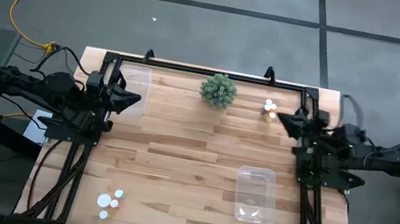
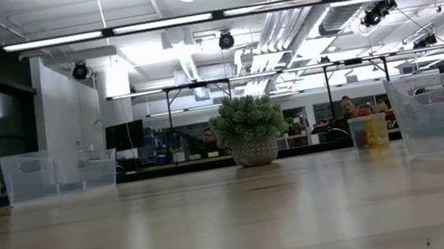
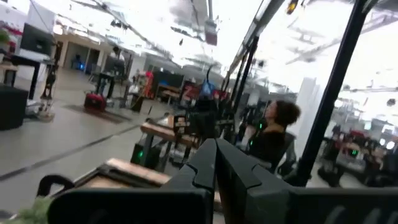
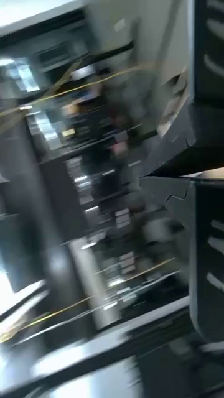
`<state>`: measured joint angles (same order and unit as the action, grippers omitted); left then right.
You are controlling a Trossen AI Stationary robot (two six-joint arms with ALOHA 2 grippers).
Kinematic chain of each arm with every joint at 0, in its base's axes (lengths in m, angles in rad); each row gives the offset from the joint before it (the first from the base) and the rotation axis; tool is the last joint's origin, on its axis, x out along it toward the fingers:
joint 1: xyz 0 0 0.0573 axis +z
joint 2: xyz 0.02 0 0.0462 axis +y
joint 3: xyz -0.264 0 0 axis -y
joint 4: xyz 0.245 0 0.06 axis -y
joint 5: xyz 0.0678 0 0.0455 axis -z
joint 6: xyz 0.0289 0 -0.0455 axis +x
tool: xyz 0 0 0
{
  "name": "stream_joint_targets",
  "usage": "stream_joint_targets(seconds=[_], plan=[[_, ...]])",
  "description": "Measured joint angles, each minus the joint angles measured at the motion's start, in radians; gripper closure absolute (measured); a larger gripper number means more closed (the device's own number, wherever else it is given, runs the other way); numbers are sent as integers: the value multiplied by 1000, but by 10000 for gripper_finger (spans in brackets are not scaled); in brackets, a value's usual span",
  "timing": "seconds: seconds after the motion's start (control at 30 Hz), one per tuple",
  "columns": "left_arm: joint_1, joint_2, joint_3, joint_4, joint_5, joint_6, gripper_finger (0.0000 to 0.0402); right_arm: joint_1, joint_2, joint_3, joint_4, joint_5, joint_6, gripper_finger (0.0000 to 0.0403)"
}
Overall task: Pick and place medicine bottles into bin by pill shape (circle, oval)
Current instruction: Put the right yellow tablet bottle into the right transparent bin
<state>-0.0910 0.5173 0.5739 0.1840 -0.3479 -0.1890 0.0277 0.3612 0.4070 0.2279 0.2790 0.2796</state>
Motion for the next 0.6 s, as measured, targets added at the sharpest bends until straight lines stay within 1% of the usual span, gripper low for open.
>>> stream_joint_targets(seconds=[0.1, 0.3, 0.4, 0.6], plan=[[0, -13, 0, -68, 4, -1, 401, 1, 68, 45, -80, -3, 7, 402], [0, -17, 0, -86, 27, 46, 401, 1, 149, 83, -85, -7, 0, 402], [0, -17, 0, -108, 27, 51, 401, 1, 167, 86, -85, -7, -1, 402], [0, -17, 0, -145, 27, 9, 401, 1, 171, 87, -67, -6, 17, 402]])
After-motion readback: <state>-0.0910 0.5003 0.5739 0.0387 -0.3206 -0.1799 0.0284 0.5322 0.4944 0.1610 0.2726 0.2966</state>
